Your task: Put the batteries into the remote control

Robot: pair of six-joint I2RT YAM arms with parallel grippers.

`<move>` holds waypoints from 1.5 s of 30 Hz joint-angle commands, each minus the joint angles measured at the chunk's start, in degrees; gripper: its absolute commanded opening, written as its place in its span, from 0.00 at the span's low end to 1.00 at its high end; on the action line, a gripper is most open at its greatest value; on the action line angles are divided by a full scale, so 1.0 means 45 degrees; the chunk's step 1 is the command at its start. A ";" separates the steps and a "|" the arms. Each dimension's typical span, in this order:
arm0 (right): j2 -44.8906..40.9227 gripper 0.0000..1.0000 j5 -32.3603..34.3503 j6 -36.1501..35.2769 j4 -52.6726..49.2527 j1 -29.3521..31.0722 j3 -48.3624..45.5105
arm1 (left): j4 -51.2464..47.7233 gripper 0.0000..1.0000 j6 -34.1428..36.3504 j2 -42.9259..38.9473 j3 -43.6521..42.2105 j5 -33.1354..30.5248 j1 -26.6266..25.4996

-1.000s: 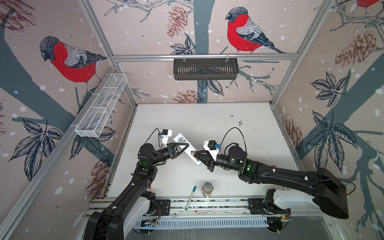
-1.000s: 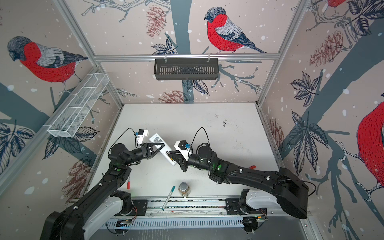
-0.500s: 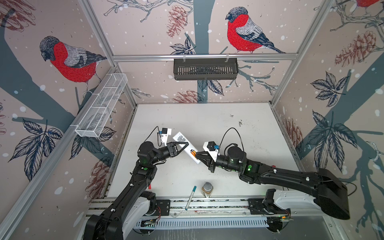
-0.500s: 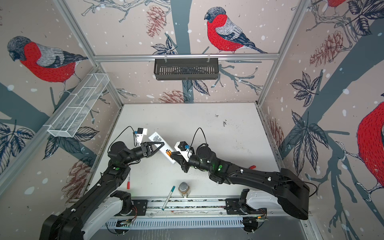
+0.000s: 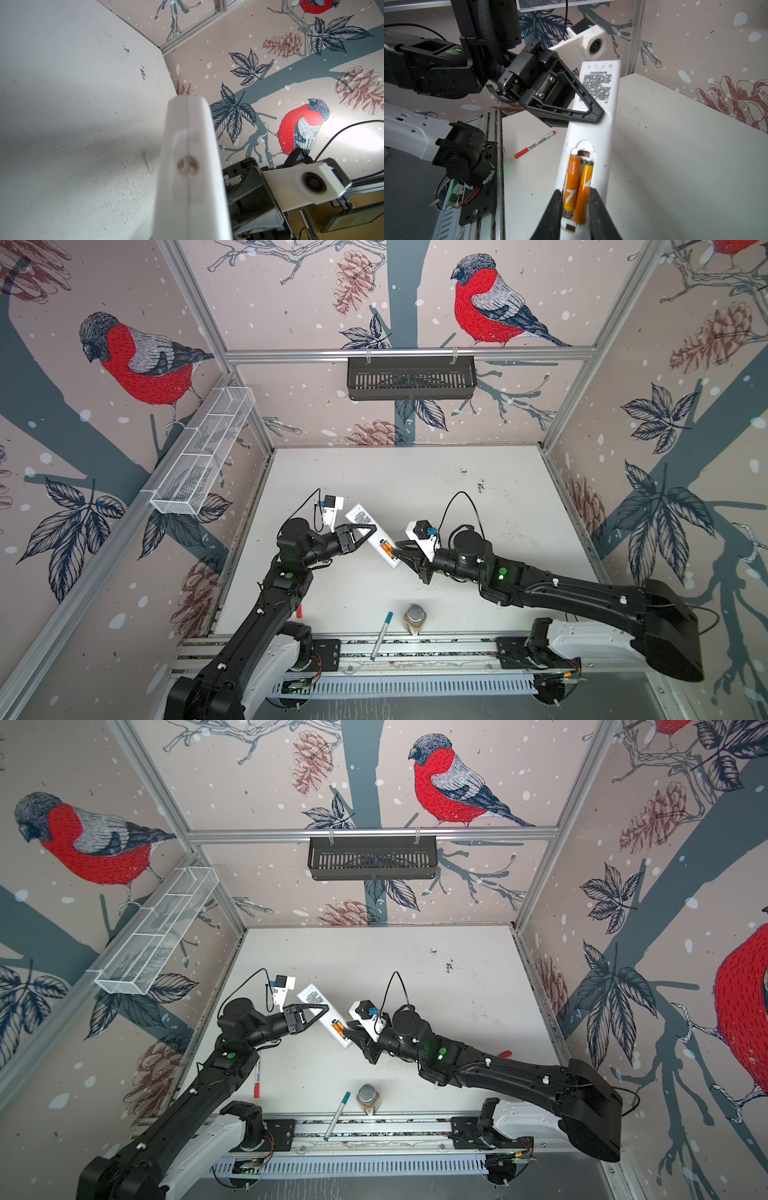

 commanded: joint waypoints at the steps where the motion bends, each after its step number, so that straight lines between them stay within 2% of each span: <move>1: 0.0204 0.26 0.0220 0.0148 -0.0356 0.0126 0.0298 | 0.0088 0.00 0.0456 -0.0052 -0.0018 -0.0025 -0.0006; 23: 0.1742 0.26 0.0616 0.0034 -0.0775 0.0213 0.1546 | -0.0610 0.00 0.1057 -0.0190 -0.0049 -0.0292 -0.0007; 37: 0.2397 0.20 0.0948 -0.0166 -0.1605 0.0325 0.2103 | -0.0676 0.00 0.1063 -0.0287 0.0049 -0.0303 -0.0005; 45: 0.2847 0.12 0.1532 -0.0524 -0.2683 0.0527 0.2571 | -0.1047 0.00 0.1235 -0.0453 0.0351 -0.0312 -0.0005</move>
